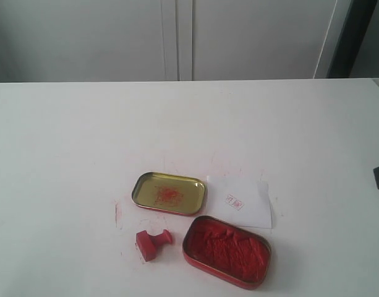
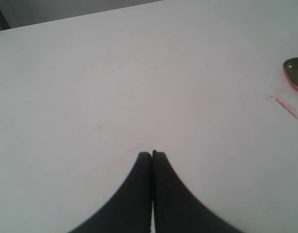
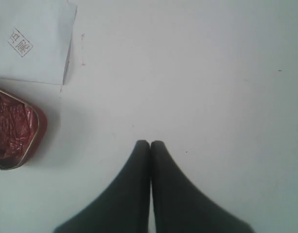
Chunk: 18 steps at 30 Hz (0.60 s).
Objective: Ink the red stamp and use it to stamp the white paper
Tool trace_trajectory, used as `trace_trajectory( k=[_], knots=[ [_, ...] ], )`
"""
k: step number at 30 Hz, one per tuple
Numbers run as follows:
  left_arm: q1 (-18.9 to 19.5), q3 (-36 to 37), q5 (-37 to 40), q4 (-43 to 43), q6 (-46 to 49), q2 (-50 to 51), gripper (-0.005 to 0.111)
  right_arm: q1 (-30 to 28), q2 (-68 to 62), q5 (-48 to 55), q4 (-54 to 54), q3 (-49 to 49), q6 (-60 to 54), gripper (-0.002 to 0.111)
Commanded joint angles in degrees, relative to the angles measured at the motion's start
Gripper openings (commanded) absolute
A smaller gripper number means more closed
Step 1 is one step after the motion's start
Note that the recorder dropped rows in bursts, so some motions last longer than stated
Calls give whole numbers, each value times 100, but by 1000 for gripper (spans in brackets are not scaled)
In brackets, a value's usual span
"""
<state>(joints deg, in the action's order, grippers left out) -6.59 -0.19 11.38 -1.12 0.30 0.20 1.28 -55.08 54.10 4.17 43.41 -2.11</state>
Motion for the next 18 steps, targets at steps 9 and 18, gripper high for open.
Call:
trace_trajectory(
  k=[9,18],
  knots=[
    [14,19,-24,16,16,-20,0,-45,1173,-189,-135,-88,-75,0],
    [14,19,-24,16,16,-20,0,-45,1711,-201,-135,-88,-50,0]
  ],
)
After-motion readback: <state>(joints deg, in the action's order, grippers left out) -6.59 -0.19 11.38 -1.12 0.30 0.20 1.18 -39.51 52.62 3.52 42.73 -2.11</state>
